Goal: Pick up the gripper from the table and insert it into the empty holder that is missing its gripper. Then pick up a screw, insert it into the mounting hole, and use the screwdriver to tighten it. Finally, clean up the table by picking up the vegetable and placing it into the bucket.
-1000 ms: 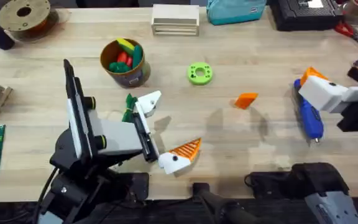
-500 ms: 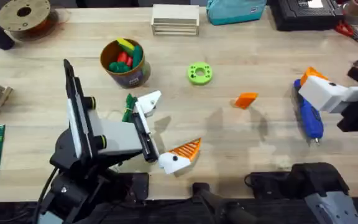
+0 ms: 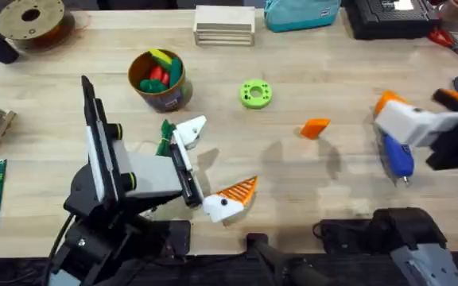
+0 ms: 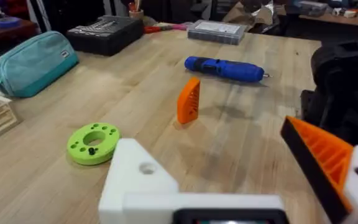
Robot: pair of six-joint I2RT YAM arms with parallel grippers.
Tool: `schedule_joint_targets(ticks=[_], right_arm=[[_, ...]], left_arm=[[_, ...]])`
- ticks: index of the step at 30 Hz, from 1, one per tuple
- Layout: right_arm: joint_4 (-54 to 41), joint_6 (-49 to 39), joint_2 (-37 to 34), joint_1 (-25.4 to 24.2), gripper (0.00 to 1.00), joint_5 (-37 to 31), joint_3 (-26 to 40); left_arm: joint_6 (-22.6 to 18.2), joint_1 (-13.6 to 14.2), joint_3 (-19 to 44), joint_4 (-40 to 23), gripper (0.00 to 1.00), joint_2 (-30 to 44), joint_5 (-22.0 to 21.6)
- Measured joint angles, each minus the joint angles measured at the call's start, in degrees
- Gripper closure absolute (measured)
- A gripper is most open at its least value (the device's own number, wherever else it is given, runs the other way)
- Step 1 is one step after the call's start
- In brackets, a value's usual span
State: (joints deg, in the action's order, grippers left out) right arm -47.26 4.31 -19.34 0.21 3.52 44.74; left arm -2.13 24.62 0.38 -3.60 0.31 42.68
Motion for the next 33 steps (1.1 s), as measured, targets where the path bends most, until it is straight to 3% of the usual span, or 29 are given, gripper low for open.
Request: schedule_joint_targets(ticks=[7, 15, 21, 33], right_arm=[[-8.61, -10.81, -15.93, 1.47, 0.078, 6.85, 3.16], [-9.59, -20.19, -31.52, 7.55, 0.077, 2.68, 7.68], [-7.37, -23.35, -37.37, 11.83, 0.077, 1.65, 7.68], [-3.05, -34.39, -47.84, 12.81, 0.083, 0.78, 7.68]], left_arm=[[0.0, 0.0, 0.0, 0.0, 0.014, -0.02, 0.0], [0.0, 0.0, 0.0, -0.02, 0.014, -0.02, 0.0], [0.0, 0.0, 0.0, -0.02, 0.014, -0.02, 0.0], [0.0, 0.0, 0.0, -0.02, 0.014, -0.02, 0.0]])
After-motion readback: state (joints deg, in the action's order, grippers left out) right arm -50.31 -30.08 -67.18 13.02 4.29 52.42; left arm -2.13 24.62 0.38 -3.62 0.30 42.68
